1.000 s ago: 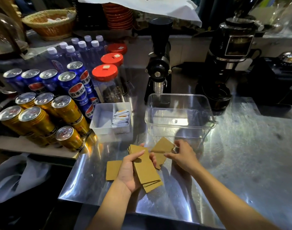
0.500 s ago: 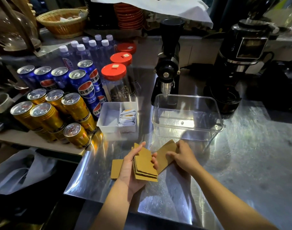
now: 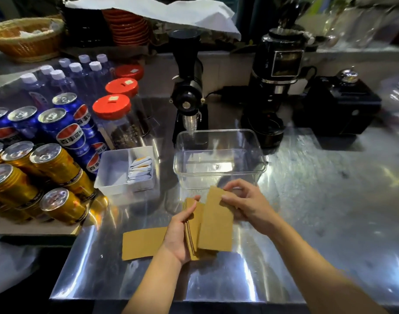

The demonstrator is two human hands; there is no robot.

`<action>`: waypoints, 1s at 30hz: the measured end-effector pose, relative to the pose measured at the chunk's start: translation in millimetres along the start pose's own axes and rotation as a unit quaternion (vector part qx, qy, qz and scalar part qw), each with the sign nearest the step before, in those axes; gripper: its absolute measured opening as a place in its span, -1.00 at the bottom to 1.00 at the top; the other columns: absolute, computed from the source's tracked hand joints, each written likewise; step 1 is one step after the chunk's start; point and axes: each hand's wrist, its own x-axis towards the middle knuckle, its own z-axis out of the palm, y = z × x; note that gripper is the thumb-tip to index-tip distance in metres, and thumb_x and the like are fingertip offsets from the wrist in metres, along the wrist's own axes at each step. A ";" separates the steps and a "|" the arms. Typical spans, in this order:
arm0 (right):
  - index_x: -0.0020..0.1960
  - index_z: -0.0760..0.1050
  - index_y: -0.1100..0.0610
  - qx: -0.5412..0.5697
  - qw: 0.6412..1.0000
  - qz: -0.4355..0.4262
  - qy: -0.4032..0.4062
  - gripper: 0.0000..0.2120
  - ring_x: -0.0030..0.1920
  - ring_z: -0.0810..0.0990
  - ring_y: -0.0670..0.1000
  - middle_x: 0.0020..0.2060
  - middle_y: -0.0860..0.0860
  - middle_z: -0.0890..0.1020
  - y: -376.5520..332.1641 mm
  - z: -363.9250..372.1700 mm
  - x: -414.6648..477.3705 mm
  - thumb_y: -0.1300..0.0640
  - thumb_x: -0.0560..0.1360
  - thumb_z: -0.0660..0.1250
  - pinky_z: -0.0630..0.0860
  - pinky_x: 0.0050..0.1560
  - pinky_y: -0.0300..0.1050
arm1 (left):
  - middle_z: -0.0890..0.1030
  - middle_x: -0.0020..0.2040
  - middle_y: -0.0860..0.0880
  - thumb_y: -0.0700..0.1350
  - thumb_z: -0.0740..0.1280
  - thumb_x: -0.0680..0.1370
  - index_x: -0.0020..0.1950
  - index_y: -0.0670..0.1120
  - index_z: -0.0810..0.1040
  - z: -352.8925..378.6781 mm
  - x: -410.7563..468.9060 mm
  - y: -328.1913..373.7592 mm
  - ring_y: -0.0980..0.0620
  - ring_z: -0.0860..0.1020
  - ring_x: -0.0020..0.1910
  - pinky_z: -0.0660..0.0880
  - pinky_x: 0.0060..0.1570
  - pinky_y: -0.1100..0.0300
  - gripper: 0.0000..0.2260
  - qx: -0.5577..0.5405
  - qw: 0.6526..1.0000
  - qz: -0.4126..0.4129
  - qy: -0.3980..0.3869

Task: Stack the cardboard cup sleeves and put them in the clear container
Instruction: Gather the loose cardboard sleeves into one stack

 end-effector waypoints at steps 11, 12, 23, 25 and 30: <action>-0.11 0.48 0.07 -0.198 0.980 -0.009 -0.008 -0.80 -0.13 0.48 0.04 -0.15 0.05 0.49 18.1 1.2 -1.4 0.21 0.34 0.46 0.49 -0.28 -0.28 | 0.64 -0.09 -0.24 -0.20 0.60 0.13 0.12 -0.22 0.55 11.7 -3.9 -9.3 -0.16 0.63 -0.14 0.61 -0.25 0.02 -0.42 0.025 0.988 -0.094 -0.118; -0.03 0.48 0.05 -0.195 0.980 0.005 -0.026 -0.74 -0.08 0.49 0.03 -0.08 0.05 0.50 19.2 0.6 -1.4 0.19 0.34 0.47 0.49 -0.24 -0.28 | 0.64 -0.10 -0.23 -0.25 0.57 0.16 0.15 -0.18 0.52 12.1 -4.9 -8.2 -0.14 0.63 -0.15 0.61 -0.27 0.04 -0.42 0.061 0.987 -0.092 -0.120; -0.18 0.50 0.02 -0.148 0.986 0.030 -0.070 -0.75 -0.27 0.53 -0.08 -0.28 -0.02 0.54 22.0 -41.7 2.9 0.27 0.28 0.49 0.50 -0.37 -0.26 | 0.64 -0.30 -0.03 -0.37 0.44 0.30 -0.12 -0.08 0.58 16.6 -2.3 5.5 0.03 0.62 -0.33 0.58 -0.34 0.19 -0.75 0.499 0.866 -0.020 -0.032; -0.20 0.46 0.06 -0.135 0.990 0.020 -0.026 -0.75 -0.28 0.52 -0.08 -0.29 0.02 0.51 29.6 -52.7 0.9 0.35 0.31 0.45 0.52 -0.34 -0.23 | 0.61 -0.36 -0.04 -0.34 0.46 0.30 -0.21 -0.09 0.56 13.4 6.7 -1.8 0.05 0.60 -0.40 0.52 -0.41 0.23 -0.80 0.482 0.870 0.076 0.066; -0.20 0.42 0.04 -0.074 0.993 -0.037 0.081 -0.69 -0.29 0.45 -0.12 -0.30 0.01 0.45 58.7 -54.0 -8.2 0.45 0.36 0.34 0.47 -0.31 -0.34 | 0.59 -0.21 -0.05 -0.37 0.35 0.38 -0.18 -0.04 0.46 13.1 27.4 -34.3 -0.01 0.56 -0.16 0.50 -0.06 0.10 -0.77 0.398 0.865 0.256 0.167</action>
